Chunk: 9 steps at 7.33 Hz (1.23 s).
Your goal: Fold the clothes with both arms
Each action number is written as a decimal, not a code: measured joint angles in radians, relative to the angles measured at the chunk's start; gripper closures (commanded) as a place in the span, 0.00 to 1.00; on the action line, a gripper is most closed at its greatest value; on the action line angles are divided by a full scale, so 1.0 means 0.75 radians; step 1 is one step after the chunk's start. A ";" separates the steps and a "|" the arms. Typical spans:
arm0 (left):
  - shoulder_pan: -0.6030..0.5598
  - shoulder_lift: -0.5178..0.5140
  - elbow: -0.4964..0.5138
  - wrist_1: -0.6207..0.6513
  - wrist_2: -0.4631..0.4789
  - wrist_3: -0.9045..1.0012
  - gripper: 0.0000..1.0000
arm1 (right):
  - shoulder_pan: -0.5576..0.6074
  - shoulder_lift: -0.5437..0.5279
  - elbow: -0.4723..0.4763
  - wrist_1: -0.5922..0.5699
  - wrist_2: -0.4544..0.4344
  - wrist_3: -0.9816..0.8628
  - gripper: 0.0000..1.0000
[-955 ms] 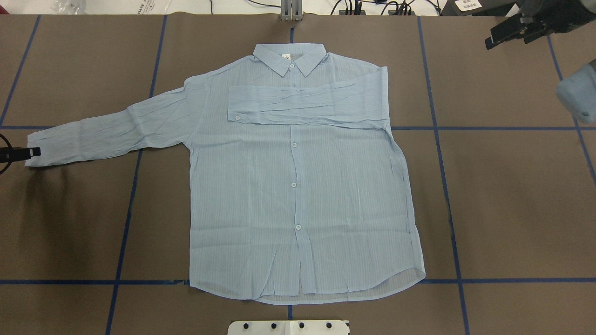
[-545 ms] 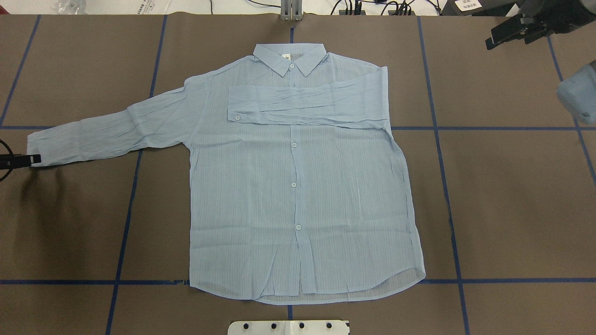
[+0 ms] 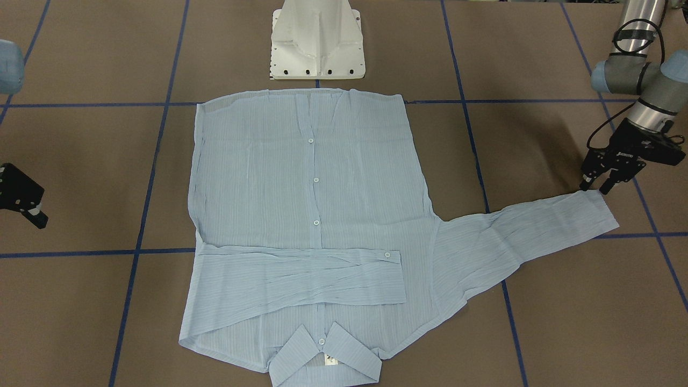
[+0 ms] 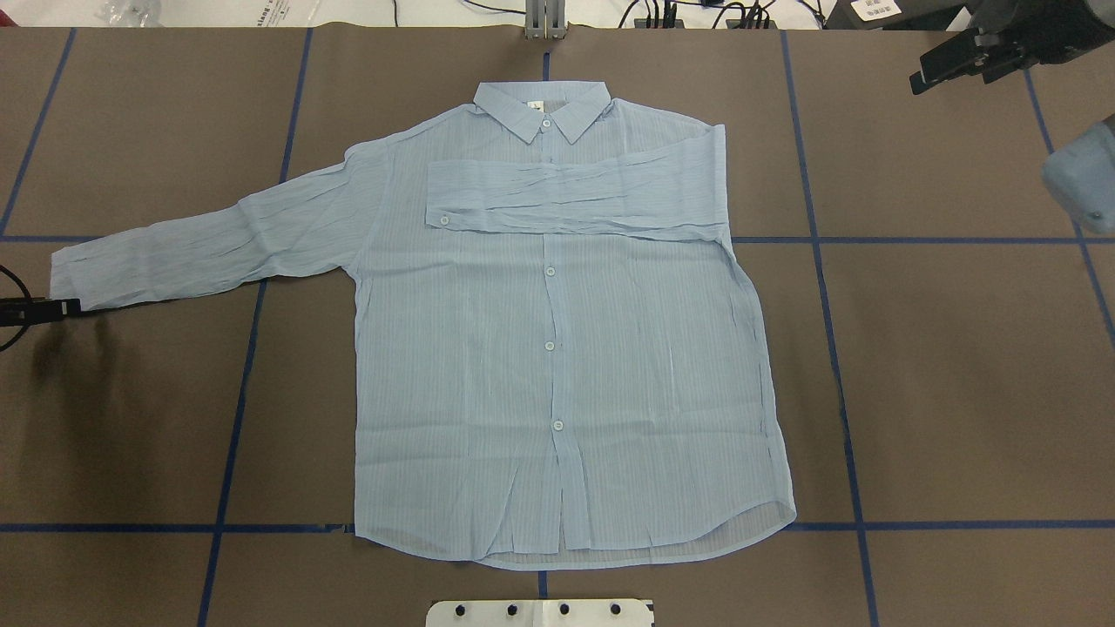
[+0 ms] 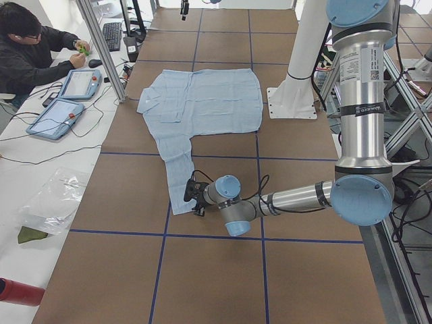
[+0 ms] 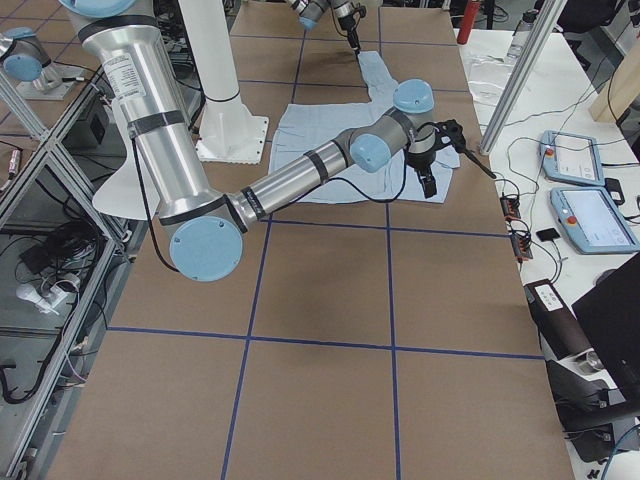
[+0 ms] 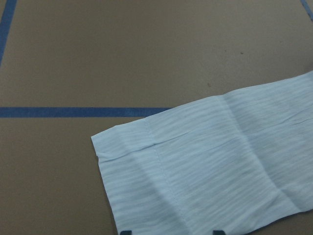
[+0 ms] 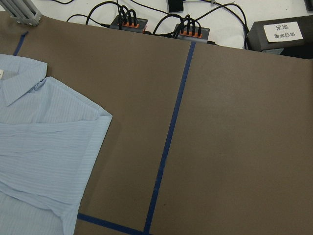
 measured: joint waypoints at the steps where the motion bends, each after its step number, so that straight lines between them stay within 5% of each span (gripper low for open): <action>1: 0.001 0.000 0.002 0.001 0.000 0.001 0.37 | 0.000 0.000 0.000 0.000 0.000 0.000 0.00; 2: 0.001 0.000 0.003 0.001 0.001 0.002 0.43 | 0.000 -0.001 0.000 0.000 0.000 0.000 0.00; 5: 0.001 0.000 0.010 0.001 0.002 0.005 1.00 | 0.000 -0.001 0.000 0.000 0.000 0.002 0.00; 9: 0.001 0.005 0.016 -0.001 -0.003 0.032 1.00 | 0.000 0.001 0.000 0.000 0.000 0.002 0.00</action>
